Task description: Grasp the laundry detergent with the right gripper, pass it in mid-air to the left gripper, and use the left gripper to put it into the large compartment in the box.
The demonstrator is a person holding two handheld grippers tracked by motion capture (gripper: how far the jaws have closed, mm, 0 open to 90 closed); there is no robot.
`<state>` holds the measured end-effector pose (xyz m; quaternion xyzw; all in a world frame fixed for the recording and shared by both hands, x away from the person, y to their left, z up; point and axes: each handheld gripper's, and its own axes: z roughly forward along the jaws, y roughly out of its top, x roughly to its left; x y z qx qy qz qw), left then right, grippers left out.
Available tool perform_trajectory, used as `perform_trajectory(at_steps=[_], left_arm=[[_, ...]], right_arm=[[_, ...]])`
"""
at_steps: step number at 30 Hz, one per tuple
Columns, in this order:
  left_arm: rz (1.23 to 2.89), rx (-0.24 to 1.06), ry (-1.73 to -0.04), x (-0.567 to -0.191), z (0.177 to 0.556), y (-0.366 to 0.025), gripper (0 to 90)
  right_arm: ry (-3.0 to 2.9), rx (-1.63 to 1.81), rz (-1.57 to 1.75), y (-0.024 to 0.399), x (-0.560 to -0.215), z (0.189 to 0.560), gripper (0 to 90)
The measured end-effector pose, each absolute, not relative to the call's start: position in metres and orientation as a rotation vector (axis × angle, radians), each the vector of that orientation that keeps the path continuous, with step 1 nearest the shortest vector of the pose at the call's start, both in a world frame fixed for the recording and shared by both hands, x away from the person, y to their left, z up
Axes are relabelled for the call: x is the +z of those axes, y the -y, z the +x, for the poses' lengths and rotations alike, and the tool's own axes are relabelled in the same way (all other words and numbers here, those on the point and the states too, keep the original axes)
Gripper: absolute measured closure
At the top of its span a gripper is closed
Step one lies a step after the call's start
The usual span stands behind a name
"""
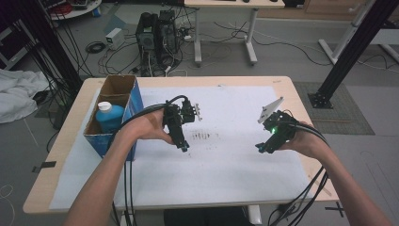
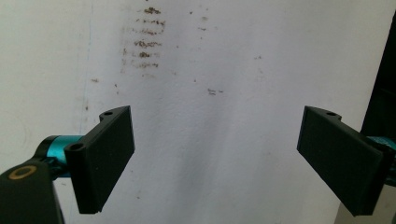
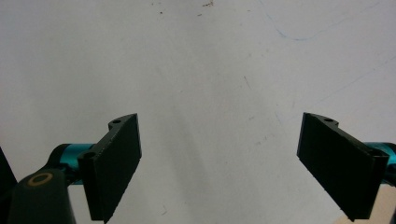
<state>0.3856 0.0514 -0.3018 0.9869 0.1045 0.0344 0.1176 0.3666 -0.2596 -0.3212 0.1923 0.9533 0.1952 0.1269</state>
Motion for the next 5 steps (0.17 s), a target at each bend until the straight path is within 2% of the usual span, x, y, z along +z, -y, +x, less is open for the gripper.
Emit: perform_trajectory(at_steps=[5], left_arm=[[2.888,0.098,-0.313,-0.3013,0.3853,-0.0529,11.2]], right_arm=[[-2.774,0.582,0.560,0.2592,-0.3235,0.3671,12.9]])
